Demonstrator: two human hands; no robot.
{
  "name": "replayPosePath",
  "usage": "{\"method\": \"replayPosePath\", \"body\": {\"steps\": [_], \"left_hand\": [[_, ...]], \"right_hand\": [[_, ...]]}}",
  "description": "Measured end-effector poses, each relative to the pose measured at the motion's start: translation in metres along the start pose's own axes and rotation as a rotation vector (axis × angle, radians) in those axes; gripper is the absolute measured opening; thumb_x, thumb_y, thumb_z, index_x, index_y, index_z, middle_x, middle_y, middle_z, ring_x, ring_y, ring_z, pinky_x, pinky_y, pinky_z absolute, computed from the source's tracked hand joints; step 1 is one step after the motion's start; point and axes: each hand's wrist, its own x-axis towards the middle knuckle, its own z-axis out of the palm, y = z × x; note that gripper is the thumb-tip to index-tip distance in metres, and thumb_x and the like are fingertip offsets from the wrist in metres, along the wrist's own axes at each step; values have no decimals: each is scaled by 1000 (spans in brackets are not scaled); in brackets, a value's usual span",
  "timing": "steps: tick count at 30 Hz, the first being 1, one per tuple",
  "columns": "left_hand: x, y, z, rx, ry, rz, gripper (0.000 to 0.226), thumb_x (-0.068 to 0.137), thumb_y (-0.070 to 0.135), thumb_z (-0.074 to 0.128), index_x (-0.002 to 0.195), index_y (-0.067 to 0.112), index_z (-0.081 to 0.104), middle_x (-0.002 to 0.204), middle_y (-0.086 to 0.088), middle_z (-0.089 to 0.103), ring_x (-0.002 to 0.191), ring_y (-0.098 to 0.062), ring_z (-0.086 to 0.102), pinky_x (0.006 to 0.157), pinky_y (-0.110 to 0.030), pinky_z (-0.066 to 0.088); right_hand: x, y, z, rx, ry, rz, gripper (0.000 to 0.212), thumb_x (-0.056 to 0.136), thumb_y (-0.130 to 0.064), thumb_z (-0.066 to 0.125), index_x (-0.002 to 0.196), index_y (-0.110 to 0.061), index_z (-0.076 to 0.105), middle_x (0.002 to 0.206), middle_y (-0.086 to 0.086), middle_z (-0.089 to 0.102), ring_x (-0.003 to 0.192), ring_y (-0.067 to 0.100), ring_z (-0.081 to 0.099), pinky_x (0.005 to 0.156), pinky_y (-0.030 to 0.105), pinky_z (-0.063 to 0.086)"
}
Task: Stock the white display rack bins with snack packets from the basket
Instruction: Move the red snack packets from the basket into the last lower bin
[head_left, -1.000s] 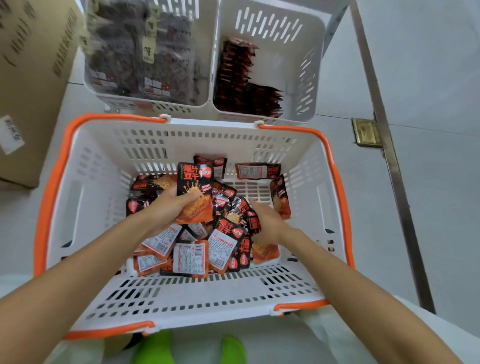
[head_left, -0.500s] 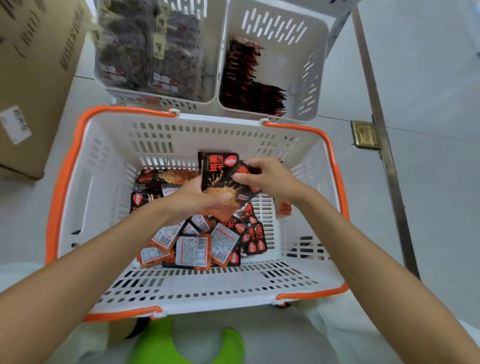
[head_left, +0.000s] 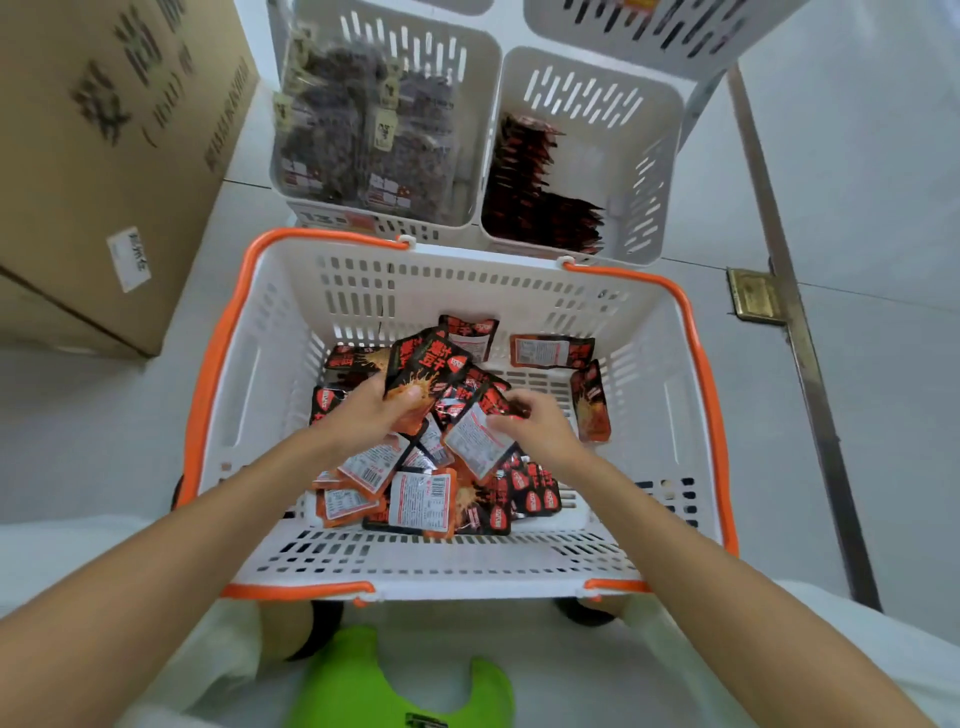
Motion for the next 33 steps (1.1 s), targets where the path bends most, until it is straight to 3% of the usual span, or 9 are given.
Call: {"method": "replayPosePath", "body": {"steps": [3,7,10,12,14,17,25,29,33], "left_hand": [[-7,13,18,89,-2,154,51,96,50,45,143,33,36,135,0,57,124,-21,56,103,-44,49],[-14,47,33,124,10,379,65,88,35,70,135,46,26,125,33,46,111,22,46,89,0,37],[-4,59,24,-19,37,340,44,89,18,73,124,25,48,114,3,67,101,-9,68,88,-24,57],[-2,71,15,-194,3,259,39,90,9,71,122,19,52,115,-13,69,93,-25,73,82,-41,61],[3,84,14,-156,-86,269,44,88,9,73,125,21,53,113,-9,71,94,-21,73,82,-39,61],[10,106,17,68,-78,402,45,84,7,77,116,31,57,103,9,70,88,5,68,71,-12,54],[61,194,-7,392,-165,629,54,80,16,81,128,23,57,113,7,68,104,-9,65,82,-24,56],[121,227,-4,504,-13,641,98,76,33,85,152,27,23,148,9,43,132,-7,45,96,-10,42],[182,223,-12,742,170,561,119,70,54,82,158,25,8,165,-2,14,151,-22,16,122,-43,22]], "right_hand": [[-11,-60,-8,222,133,-31,12,97,-19,59,89,-12,66,88,8,67,81,21,60,71,33,43],[-31,-122,-17,561,-61,39,35,103,-38,46,113,-11,65,107,1,66,97,15,61,86,33,52],[-35,-134,-32,491,-122,-12,43,100,-50,44,126,-19,57,117,-5,61,115,16,56,104,35,41],[-30,-132,-45,230,-31,-77,66,92,-50,61,146,-24,36,146,-2,45,139,22,39,113,42,34],[-22,-128,-50,201,-18,-164,95,84,-37,75,155,-26,14,156,4,35,141,21,38,114,48,35],[-13,-132,-53,342,-47,-279,99,84,-13,76,156,-24,11,144,-3,47,127,15,52,109,38,44],[21,-145,-144,182,-126,-452,47,77,0,78,121,-6,63,105,13,72,95,20,69,83,32,55],[54,-149,-187,124,158,-511,21,81,6,71,101,-3,70,75,-9,73,71,2,66,67,19,52],[111,-122,-230,25,581,-504,12,77,-7,76,89,-5,73,82,6,74,75,12,64,71,33,52]]}}
